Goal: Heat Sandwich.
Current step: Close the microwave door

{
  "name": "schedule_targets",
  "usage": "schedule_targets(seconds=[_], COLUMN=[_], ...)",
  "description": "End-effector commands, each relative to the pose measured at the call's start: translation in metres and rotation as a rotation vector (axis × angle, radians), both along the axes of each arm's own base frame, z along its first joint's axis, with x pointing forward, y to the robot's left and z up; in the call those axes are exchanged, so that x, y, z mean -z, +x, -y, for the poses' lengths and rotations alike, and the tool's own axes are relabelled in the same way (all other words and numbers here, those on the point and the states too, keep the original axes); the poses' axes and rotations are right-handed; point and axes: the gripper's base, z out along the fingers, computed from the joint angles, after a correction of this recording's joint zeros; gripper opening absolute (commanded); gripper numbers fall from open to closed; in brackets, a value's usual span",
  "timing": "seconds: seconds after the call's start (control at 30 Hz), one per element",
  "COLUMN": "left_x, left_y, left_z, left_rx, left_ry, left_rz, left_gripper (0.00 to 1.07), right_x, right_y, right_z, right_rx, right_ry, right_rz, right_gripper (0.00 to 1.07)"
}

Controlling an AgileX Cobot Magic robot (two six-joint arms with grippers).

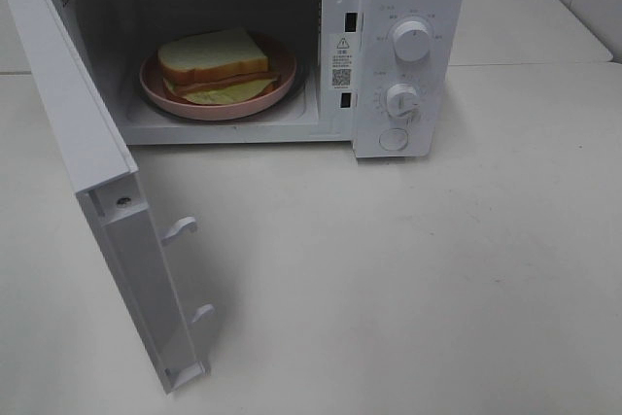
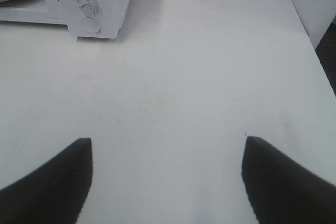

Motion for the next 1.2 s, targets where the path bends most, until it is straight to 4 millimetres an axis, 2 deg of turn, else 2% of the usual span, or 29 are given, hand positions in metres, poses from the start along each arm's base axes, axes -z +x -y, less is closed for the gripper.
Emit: schedule_targets(seconds=[0.03,0.4,0.47,0.5,0.57,0.6,0.63,0.67,0.7,0.73,0.8,0.83,0.87,0.9,0.97,1.03,1.13,1.2], left_x=[-0.01,-0.016,-0.013,-0.013,-0.011,-0.008,-0.007,-0.007,-0.006,-0.005,-0.003,-0.003,-0.002,-0.001,-0.001,0.0,0.001,0.001], left_y=[0.002,0.04,0.056,0.056,0.067,0.077,0.082,0.082,0.088,0.097,0.107,0.107,0.112,0.122,0.126,0.142,0.152,0.166], left_z=[0.0,0.001,0.001,0.001,0.001,0.001,0.001,0.001,0.002,0.002,0.002,0.002,0.002,0.002,0.002,0.001,0.001,0.001], left_rx=[0.0,-0.002,-0.004,-0.004,-0.005,-0.007,-0.008,-0.008,-0.009,-0.011,-0.013,-0.013,-0.014,-0.017,-0.018,-0.021,-0.023,-0.024], left_ry=[-0.009,-0.002,-0.007,-0.007,-0.008,-0.008,-0.007,-0.007,-0.006,-0.006,-0.006,-0.006,-0.006,-0.006,-0.007,0.013,0.02,0.03], left_rz=[0.058,-0.015,-0.033,-0.033,-0.055,-0.075,-0.087,-0.087,-0.099,-0.112,-0.127,-0.127,-0.128,-0.128,-0.124,-0.092,-0.063,-0.019], left_gripper=[0.95,0.89,0.81,0.81,0.71,0.58,0.51,0.51,0.44,0.32,0.2,0.2,0.14,0.03,0.0,0.0,0.0,0.0], right_x=[-0.001,-0.001,-0.001,-0.001,-0.001,-0.001,-0.001,-0.001,-0.001,-0.001,-0.001,-0.001,-0.001,-0.001,-0.001,-0.001,-0.001,-0.001], right_y=[-0.003,-0.003,-0.003,-0.003,-0.003,-0.003,-0.003,-0.003,-0.003,-0.003,-0.003,-0.003,-0.003,-0.003,-0.003,-0.003,-0.003,-0.003], right_z=[0.0,0.0,0.0,0.0,0.0,0.0,0.0,0.0,0.0,0.0,0.0,0.0,0.0,0.0,0.0,0.0,0.0,0.0], right_rx=[0.007,0.007,0.007,0.007,0.007,0.007,0.007,0.007,0.007,0.007,0.007,0.007,0.007,0.007,0.007,0.007,0.007,0.007], right_ry=[0.013,0.013,0.013,0.013,0.013,0.013,0.013,0.013,0.013,0.013,0.013,0.013,0.013,0.013,0.013,0.013,0.013,0.013], right_rz=[0.04,0.04,0.04,0.04,0.04,0.04,0.04,0.04,0.04,0.04,0.04,0.04,0.04,0.04,0.04,0.04,0.04,0.04], right_gripper=[0.75,0.75,0.75,0.75,0.75,0.75,0.75,0.75,0.75,0.75,0.75,0.75,0.75,0.75,0.75,0.75,0.75,0.75])
